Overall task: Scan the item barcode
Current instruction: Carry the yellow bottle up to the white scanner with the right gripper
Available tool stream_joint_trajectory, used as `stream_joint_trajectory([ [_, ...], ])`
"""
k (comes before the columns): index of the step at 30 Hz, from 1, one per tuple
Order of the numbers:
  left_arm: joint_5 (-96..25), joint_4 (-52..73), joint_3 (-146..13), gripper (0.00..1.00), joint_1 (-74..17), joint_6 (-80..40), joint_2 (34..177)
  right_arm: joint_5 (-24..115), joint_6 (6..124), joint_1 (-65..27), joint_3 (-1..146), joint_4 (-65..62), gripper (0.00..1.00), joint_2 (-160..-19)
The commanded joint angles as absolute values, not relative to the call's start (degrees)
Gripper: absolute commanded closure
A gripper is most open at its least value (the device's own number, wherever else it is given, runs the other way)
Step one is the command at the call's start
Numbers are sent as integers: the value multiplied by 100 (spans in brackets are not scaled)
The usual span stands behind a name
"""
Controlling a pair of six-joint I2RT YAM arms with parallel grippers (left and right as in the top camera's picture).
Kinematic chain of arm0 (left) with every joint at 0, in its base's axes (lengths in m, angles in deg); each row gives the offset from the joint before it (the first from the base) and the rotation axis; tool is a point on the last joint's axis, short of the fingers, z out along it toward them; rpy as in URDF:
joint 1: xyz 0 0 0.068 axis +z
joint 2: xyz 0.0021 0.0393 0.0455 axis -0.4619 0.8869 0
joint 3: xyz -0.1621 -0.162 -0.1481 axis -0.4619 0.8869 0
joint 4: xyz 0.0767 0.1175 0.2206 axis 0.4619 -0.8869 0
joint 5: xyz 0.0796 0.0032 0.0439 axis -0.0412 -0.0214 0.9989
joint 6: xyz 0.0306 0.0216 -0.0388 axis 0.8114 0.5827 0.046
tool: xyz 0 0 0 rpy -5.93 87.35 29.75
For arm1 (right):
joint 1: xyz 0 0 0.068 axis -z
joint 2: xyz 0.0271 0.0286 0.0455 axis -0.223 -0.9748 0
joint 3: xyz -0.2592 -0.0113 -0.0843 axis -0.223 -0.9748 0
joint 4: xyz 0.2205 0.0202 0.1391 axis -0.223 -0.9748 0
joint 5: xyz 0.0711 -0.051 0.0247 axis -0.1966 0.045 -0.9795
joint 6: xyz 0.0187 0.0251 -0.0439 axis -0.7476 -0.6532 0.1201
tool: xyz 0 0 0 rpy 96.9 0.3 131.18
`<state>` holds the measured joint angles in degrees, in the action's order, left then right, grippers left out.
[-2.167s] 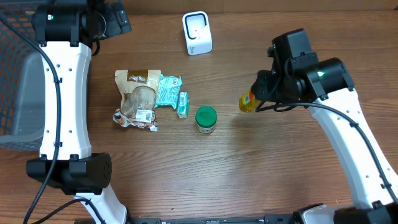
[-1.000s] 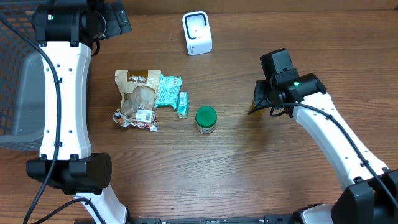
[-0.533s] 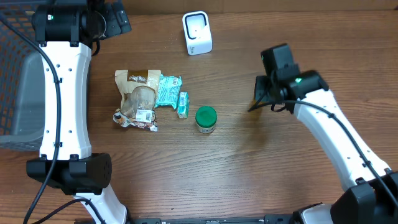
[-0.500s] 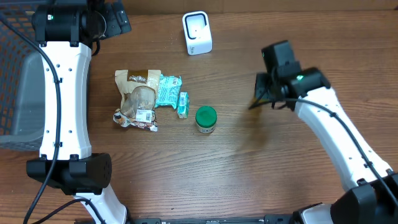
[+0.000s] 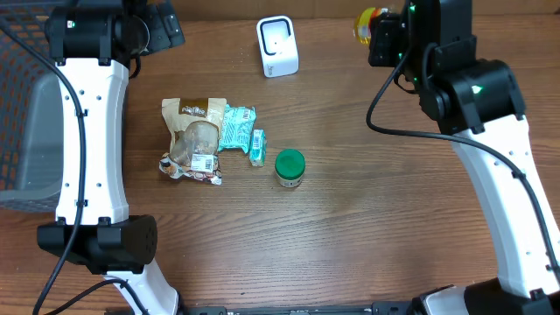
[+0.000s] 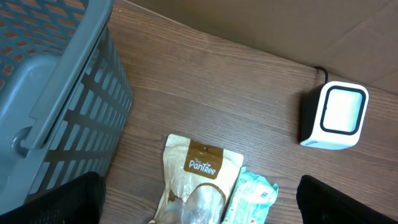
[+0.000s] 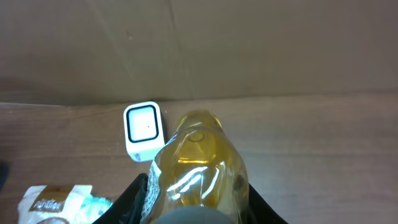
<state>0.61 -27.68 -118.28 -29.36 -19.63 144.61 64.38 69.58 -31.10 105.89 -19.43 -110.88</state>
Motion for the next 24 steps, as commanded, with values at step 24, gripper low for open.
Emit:
stream_joint_trajectory([
  [24, 79, -2763, -11937, 1, -2942, -1983, 14426, 9546, 11234, -4920, 10729, 2649, 96, -14408],
])
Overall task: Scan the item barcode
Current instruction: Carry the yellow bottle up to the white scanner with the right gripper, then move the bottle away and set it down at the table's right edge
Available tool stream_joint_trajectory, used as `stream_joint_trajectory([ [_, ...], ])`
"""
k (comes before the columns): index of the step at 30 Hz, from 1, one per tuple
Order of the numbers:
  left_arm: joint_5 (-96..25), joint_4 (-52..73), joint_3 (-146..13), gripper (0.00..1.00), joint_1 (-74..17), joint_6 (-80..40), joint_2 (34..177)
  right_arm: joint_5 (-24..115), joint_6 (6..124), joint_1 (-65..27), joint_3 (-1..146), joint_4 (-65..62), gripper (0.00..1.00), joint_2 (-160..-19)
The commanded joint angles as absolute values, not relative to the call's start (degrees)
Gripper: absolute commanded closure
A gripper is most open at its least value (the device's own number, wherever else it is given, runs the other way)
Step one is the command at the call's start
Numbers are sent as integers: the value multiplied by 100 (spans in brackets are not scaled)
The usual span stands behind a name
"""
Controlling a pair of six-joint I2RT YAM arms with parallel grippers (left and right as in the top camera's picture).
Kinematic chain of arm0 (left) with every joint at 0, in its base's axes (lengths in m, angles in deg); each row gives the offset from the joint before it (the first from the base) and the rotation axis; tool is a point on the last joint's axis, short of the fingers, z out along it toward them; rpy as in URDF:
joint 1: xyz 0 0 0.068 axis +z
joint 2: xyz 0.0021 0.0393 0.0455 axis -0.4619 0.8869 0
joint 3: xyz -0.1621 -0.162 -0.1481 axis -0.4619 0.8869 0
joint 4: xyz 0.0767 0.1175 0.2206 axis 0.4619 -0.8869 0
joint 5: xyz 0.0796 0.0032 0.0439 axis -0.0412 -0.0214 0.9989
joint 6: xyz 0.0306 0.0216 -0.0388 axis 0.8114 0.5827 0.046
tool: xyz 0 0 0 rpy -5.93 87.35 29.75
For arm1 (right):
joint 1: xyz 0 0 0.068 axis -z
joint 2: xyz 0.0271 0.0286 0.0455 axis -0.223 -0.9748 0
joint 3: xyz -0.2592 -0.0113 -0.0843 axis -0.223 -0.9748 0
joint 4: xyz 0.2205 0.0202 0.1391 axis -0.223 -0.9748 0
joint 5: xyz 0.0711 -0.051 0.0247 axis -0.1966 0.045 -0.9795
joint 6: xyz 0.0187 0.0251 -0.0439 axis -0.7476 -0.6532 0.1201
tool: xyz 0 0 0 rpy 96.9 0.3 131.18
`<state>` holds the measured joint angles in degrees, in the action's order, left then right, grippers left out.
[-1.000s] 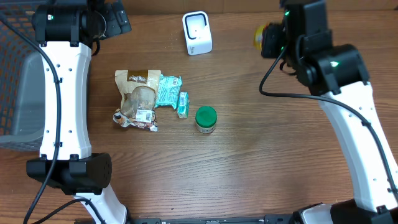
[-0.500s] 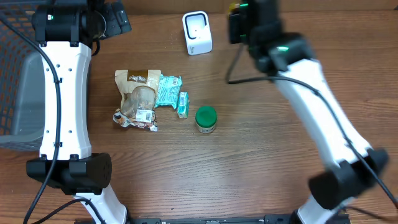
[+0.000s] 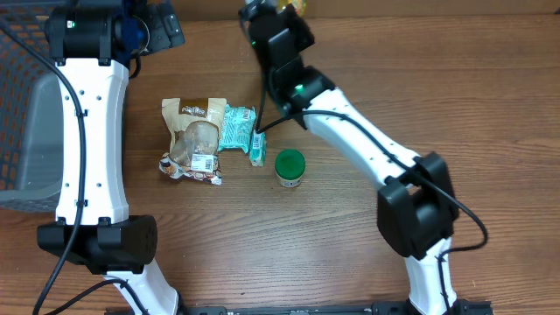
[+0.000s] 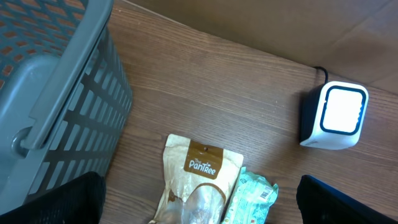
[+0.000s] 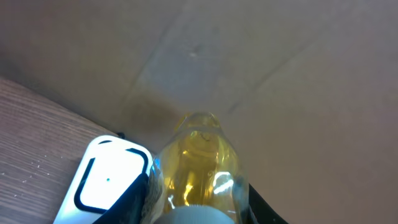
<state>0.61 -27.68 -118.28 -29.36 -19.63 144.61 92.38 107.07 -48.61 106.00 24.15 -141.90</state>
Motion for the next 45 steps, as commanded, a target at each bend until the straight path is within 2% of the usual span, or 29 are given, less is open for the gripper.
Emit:
stream_joint_trajectory([
  [1, 79, -2763, -11937, 0, -2942, -1983, 14426, 9548, 11234, -4929, 10731, 2741, 96, -14491],
  [10, 79, -2763, -11937, 1, -2942, -1983, 14426, 9695, 12138, -4915, 10729, 3703, 96, -15158],
  [25, 79, -2763, -11935, 0, -2940, -1981, 14426, 9832, 12130, -4876, 10742, 3714, 96, -15488],
  [33, 79, -2763, -11937, 0, -2942, -1983, 14426, 10385, 11953, -4939, 10742, 3657, 96, -14800],
  [37, 79, -2763, -11937, 1, -2942, -1983, 14426, 10350, 11264, -4887, 10742, 3152, 96, -14142],
  [45, 79, -2763, -11937, 0, -2942, -1981, 14426, 8785, 8650, -4400, 10742, -33, 96, -12994],
])
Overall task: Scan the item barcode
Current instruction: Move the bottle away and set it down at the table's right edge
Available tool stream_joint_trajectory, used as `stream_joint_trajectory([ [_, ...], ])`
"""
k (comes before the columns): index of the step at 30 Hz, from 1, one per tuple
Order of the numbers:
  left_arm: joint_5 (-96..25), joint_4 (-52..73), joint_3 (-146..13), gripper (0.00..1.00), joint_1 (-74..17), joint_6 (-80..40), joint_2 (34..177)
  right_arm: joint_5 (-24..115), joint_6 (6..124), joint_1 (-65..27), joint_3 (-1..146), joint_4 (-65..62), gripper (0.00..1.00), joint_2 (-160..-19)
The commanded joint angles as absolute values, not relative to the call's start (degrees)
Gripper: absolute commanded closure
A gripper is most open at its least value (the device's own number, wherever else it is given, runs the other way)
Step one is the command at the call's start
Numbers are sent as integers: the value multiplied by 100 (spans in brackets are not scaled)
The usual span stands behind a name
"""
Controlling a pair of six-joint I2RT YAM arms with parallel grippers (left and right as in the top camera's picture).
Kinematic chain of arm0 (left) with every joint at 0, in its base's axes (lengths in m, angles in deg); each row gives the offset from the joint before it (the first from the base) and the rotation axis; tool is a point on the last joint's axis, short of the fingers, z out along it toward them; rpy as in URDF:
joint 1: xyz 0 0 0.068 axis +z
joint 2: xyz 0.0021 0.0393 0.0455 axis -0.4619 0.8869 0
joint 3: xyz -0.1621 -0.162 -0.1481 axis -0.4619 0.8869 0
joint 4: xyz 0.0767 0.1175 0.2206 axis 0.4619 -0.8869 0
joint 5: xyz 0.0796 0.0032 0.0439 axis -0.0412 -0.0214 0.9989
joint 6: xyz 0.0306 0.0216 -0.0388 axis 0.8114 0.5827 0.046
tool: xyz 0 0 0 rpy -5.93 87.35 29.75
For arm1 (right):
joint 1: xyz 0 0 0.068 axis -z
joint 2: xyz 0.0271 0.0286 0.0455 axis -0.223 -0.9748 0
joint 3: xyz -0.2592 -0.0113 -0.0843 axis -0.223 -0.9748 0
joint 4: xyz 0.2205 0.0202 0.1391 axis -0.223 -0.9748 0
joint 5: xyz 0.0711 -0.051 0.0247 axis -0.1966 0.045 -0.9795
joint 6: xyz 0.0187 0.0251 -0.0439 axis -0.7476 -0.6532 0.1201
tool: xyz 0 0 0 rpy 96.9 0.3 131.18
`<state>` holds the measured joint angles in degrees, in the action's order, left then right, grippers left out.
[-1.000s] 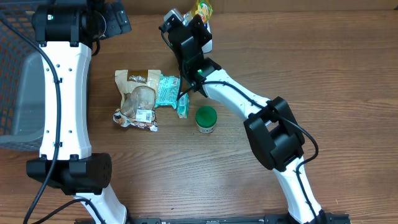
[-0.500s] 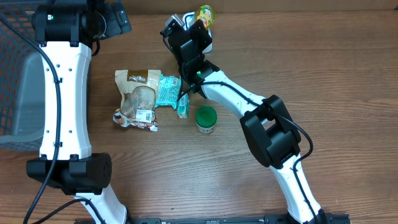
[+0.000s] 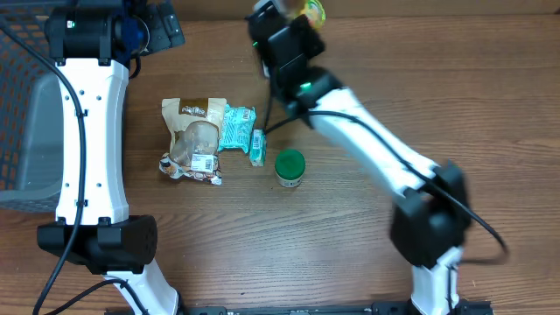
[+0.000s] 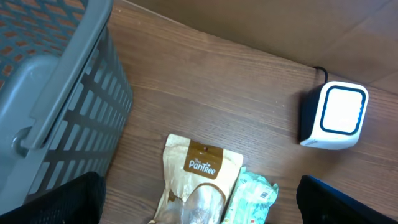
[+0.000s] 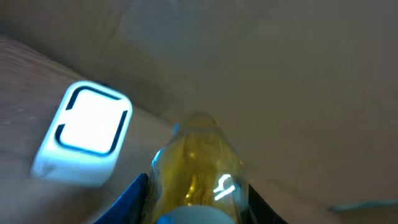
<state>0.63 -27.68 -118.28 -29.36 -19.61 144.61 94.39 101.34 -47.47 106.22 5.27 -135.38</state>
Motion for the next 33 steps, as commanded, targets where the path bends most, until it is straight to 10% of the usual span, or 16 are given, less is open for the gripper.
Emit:
stream_joint_trajectory([
  [1, 79, -2761, -11937, 0, -2942, -1981, 14426, 8624, 8250, -4253, 10742, -485, 93, -12911],
  [13, 79, -2763, -11937, 0, -2942, -1983, 14426, 6182, 6781, -1980, 10600, -3313, 92, -12887],
  [33, 79, -2763, -11937, 1, -2942, -1983, 14426, 6132, 6858, -857, 9630, -3250, 83, -12898],
])
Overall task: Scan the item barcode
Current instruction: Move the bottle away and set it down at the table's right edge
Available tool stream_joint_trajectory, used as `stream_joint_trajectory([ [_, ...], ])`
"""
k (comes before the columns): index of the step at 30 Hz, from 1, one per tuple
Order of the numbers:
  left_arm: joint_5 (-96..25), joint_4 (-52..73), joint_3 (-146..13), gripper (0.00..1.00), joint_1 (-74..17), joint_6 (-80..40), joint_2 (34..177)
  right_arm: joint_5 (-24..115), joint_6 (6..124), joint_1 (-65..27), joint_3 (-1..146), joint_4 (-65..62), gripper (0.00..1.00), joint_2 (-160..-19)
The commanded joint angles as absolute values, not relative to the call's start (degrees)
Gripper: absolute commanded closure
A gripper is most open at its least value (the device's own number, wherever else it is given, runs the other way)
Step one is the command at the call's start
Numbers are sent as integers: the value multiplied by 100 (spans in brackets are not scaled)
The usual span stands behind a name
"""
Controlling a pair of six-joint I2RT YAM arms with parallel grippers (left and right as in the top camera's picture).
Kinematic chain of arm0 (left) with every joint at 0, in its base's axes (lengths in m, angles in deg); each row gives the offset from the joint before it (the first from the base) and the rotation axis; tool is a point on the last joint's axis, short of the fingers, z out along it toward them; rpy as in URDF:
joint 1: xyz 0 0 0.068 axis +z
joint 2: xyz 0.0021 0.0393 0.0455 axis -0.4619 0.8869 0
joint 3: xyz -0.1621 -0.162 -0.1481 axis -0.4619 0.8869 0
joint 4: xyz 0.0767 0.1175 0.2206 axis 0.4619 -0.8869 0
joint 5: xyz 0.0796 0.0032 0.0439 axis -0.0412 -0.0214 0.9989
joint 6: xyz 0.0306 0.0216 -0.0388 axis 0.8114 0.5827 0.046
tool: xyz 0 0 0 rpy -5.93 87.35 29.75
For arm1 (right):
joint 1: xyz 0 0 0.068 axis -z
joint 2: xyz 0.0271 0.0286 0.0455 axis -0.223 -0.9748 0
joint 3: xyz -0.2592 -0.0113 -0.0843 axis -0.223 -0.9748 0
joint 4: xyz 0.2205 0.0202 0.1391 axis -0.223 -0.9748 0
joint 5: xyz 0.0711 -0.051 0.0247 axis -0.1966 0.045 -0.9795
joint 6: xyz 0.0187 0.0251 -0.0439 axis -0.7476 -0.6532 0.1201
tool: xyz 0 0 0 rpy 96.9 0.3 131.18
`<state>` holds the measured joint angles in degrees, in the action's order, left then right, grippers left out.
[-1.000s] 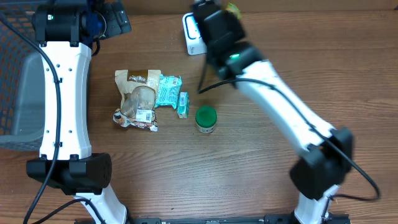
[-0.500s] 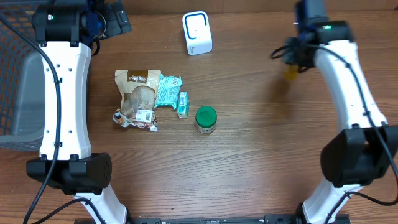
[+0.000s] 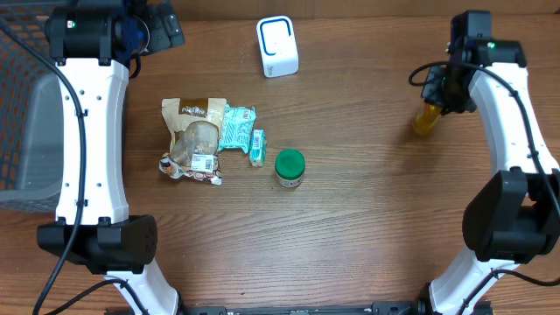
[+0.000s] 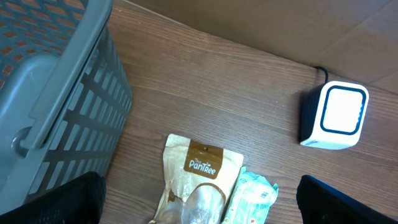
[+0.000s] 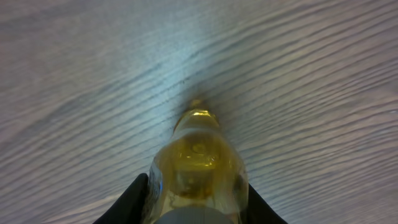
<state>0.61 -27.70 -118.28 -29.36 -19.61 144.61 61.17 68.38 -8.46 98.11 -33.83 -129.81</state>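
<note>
A clear bottle of yellow liquid (image 5: pixel 198 163) is clamped between the black fingers (image 5: pixel 132 202) of my right gripper (image 3: pixel 436 103), pointing down at the wooden table (image 3: pixel 367 219) at the right side; in the overhead view the bottle (image 3: pixel 424 120) reaches the tabletop. The white barcode scanner (image 3: pixel 277 45) stands at the back centre, its window also visible in the left wrist view as the scanner (image 4: pixel 333 116). My left gripper (image 4: pixel 199 202) is open, high over the back left, with only its dark fingertips (image 4: pixel 59 199) at the frame's lower corners.
A grey basket (image 3: pixel 26 131) sits at the left edge. In the middle lie a brown PanTree snack bag (image 3: pixel 192 136), a teal wipes pack (image 3: pixel 236 127), a small teal packet (image 3: pixel 257 147) and a green-lidded jar (image 3: pixel 290 168). A cardboard wall (image 4: pixel 249 25) backs the table.
My right arm has swung from the scanner at the back centre to the table's right side. The bottle it holds now points down at the wood. The left arm has not moved.
My right gripper held the bottle at the back right of the table. Then it held it in front of the scanner at the back centre, and stayed near the scanner a moment later. Now the bottle is low over the right side of the table.
</note>
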Motion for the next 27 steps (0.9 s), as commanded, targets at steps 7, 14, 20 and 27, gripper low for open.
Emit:
stream_joint_trajectory([
  [7, 79, -2763, -11937, 1, -2942, -1983, 14426, 6132, 6853, -857, 9400, -3088, 67, -12898],
  [14, 79, -2763, -11937, 0, -2942, -1981, 14426, 6130, 6851, -857, 9400, -3134, 48, -12898],
  [20, 79, -2763, -11937, 1, -2942, -1983, 14426, 6154, 6853, -857, 9407, -3239, 32, -12898],
  [27, 79, -2763, -11935, 1, -2942, -1981, 14426, 6648, 6856, -885, 10292, -3464, 27, -12734],
])
